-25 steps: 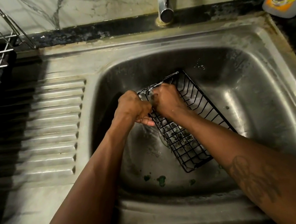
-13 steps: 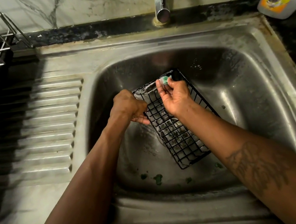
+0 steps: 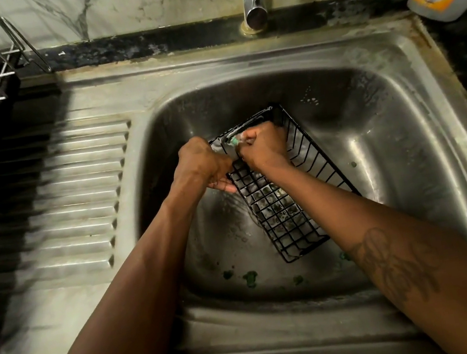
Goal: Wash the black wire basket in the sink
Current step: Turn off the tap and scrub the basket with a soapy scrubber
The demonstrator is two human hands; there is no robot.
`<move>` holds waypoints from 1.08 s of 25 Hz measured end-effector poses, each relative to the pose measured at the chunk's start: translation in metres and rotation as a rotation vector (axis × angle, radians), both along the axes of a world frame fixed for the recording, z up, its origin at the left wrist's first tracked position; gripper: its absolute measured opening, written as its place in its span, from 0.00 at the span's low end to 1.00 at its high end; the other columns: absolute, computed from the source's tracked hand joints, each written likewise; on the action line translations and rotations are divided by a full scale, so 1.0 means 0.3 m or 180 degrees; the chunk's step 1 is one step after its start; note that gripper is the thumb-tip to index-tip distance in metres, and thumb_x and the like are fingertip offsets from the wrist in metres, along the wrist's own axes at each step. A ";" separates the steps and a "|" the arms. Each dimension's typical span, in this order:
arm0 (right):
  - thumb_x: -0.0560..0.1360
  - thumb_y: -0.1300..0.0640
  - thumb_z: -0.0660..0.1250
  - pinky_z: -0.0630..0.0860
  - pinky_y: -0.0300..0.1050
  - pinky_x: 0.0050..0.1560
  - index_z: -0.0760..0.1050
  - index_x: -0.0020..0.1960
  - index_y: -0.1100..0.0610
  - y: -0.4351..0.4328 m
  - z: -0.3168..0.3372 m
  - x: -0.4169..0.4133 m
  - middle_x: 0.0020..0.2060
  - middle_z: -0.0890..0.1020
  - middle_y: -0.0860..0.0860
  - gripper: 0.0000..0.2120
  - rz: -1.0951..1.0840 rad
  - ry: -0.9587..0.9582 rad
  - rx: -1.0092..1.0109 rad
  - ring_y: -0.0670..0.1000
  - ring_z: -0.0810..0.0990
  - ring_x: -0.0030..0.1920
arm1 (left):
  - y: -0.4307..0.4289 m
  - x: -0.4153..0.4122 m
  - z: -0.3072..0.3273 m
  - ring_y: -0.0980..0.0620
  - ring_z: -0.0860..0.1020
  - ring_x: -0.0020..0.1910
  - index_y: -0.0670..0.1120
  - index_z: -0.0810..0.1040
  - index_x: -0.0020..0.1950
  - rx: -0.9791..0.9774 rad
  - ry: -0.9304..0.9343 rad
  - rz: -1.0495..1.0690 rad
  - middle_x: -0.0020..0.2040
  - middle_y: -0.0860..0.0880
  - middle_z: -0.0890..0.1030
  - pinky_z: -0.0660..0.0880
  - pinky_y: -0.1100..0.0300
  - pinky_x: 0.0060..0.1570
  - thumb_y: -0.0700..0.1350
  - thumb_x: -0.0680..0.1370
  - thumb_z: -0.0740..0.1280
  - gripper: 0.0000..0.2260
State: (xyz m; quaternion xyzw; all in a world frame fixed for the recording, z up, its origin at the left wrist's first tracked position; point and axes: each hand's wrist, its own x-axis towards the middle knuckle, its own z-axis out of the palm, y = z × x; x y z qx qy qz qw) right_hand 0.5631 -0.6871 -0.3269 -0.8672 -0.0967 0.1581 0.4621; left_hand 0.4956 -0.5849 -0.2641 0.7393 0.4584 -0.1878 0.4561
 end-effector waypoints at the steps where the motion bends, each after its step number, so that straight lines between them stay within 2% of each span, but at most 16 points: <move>1: 0.72 0.61 0.76 0.73 0.28 0.31 0.84 0.50 0.55 -0.017 0.011 0.001 0.41 0.84 0.48 0.06 -0.0028 -0.0373 -0.0105 0.44 0.82 0.39 | 0.000 0.002 -0.002 0.39 0.86 0.38 0.37 0.72 0.46 -0.0011 0.0028 0.0014 0.33 0.36 0.83 0.84 0.48 0.49 0.38 0.77 0.70 0.08; 3: 0.75 0.62 0.72 0.70 0.31 0.31 0.82 0.45 0.56 -0.054 0.024 0.012 0.38 0.80 0.48 0.03 -0.0122 -0.0991 -0.0126 0.44 0.79 0.36 | 0.003 0.000 -0.007 0.39 0.86 0.37 0.36 0.71 0.47 -0.0009 0.0040 0.0027 0.34 0.35 0.83 0.84 0.47 0.48 0.36 0.77 0.70 0.08; 5: 0.76 0.63 0.69 0.68 0.32 0.32 0.81 0.44 0.57 -0.078 0.030 0.023 0.40 0.78 0.49 0.04 -0.0168 -0.1323 -0.0103 0.46 0.77 0.36 | 0.008 0.000 -0.013 0.39 0.86 0.36 0.36 0.70 0.48 0.0023 0.0004 -0.0001 0.33 0.34 0.83 0.84 0.47 0.48 0.36 0.76 0.71 0.09; 9: 0.77 0.62 0.68 0.64 0.26 0.32 0.79 0.48 0.56 -0.092 0.022 0.021 0.44 0.77 0.48 0.03 -0.0071 -0.1295 -0.0161 0.44 0.77 0.40 | 0.011 -0.005 -0.017 0.37 0.85 0.35 0.34 0.73 0.48 0.0083 -0.0094 -0.0014 0.33 0.34 0.83 0.84 0.46 0.46 0.34 0.76 0.70 0.07; 12: 0.75 0.62 0.69 0.68 0.30 0.33 0.77 0.49 0.57 -0.092 0.019 0.016 0.45 0.78 0.51 0.04 -0.0115 -0.1315 -0.0165 0.47 0.78 0.41 | 0.010 -0.005 -0.014 0.38 0.85 0.35 0.33 0.75 0.49 0.0080 -0.0098 -0.0003 0.33 0.34 0.83 0.84 0.46 0.45 0.33 0.75 0.71 0.07; 15: 0.74 0.63 0.72 0.73 0.33 0.33 0.78 0.51 0.60 -0.095 0.008 0.012 0.43 0.80 0.52 0.07 0.0118 -0.1162 -0.0542 0.47 0.80 0.41 | 0.007 -0.003 -0.017 0.37 0.85 0.36 0.33 0.75 0.46 0.0009 -0.0110 0.0034 0.32 0.34 0.83 0.84 0.45 0.46 0.33 0.76 0.70 0.05; 17: 0.74 0.65 0.72 0.75 0.32 0.33 0.80 0.49 0.60 -0.104 -0.006 0.012 0.41 0.81 0.50 0.05 0.0132 -0.1031 -0.0637 0.46 0.82 0.40 | 0.004 -0.003 -0.021 0.37 0.85 0.35 0.32 0.75 0.46 -0.0017 -0.0096 0.0023 0.32 0.34 0.83 0.84 0.45 0.46 0.33 0.76 0.70 0.05; 20: 0.75 0.63 0.72 0.67 0.23 0.28 0.81 0.51 0.59 -0.100 -0.018 0.008 0.41 0.80 0.48 0.05 -0.0190 -0.0848 -0.0443 0.41 0.78 0.38 | 0.006 -0.004 -0.016 0.39 0.86 0.35 0.32 0.76 0.49 -0.0036 -0.0030 -0.0010 0.32 0.35 0.83 0.84 0.47 0.47 0.35 0.77 0.70 0.07; 22: 0.75 0.62 0.73 0.64 0.23 0.29 0.81 0.53 0.58 -0.083 -0.013 -0.001 0.43 0.83 0.51 0.08 -0.0486 -0.0787 -0.0333 0.45 0.81 0.41 | 0.008 -0.001 -0.012 0.39 0.86 0.35 0.32 0.76 0.49 -0.0024 -0.0049 -0.0024 0.32 0.36 0.83 0.84 0.47 0.47 0.35 0.77 0.71 0.07; 25: 0.72 0.55 0.77 0.68 0.33 0.34 0.82 0.53 0.52 -0.051 -0.003 0.006 0.45 0.84 0.48 0.11 -0.1002 -0.0352 -0.0331 0.47 0.81 0.44 | 0.004 -0.001 -0.009 0.41 0.86 0.34 0.34 0.76 0.50 0.0016 -0.0045 -0.0076 0.33 0.37 0.84 0.84 0.49 0.47 0.36 0.77 0.70 0.07; 27: 0.70 0.52 0.79 0.76 0.39 0.42 0.83 0.48 0.51 -0.025 -0.001 0.003 0.42 0.85 0.45 0.09 -0.1302 0.0050 -0.0255 0.47 0.83 0.44 | 0.000 0.002 -0.005 0.44 0.86 0.33 0.36 0.76 0.48 -0.0010 -0.0037 -0.0044 0.32 0.39 0.84 0.84 0.52 0.47 0.37 0.77 0.70 0.06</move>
